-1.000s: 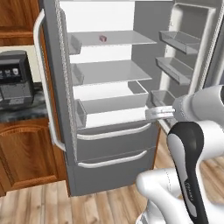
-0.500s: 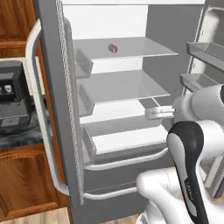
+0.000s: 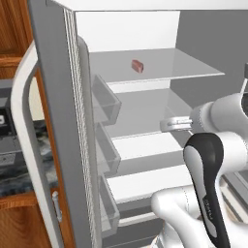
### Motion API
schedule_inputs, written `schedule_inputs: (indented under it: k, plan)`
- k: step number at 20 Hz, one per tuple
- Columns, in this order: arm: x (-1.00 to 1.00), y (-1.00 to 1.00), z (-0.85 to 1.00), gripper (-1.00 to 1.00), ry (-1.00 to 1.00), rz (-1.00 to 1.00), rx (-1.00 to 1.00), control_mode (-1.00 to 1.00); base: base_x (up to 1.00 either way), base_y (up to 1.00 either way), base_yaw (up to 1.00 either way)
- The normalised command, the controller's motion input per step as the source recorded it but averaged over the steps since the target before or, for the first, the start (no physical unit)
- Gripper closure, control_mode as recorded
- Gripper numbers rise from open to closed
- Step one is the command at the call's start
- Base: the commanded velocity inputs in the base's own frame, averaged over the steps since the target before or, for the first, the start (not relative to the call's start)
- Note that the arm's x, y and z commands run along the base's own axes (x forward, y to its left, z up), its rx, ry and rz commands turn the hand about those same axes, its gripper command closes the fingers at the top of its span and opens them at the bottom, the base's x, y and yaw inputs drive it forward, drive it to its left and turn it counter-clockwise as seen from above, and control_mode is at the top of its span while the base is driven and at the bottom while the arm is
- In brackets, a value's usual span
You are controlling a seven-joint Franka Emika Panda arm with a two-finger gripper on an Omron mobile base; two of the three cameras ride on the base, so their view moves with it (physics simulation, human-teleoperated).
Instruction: Take the cheese, steak, and cucumber from the fridge and place them on the plate on the dining counter to create an appetizer plate.
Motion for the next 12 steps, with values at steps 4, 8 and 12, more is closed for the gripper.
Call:
schedule_inputs:
  k: [4, 8, 12]
  plan:
    - [0.0, 0.0, 0.0, -1.0, 0.0, 0.0, 0.0, 1.0, 0.83, 0.0, -0.02]
    - [0.0, 0.0, 0.0, -1.0, 0.0, 0.0, 0.0, 1.0, 0.67, 0.0, -0.03]
    - [0.0, 0.0, 0.0, -1.0, 0.0, 0.0, 0.0, 1.0, 0.37, 0.0, -0.02]
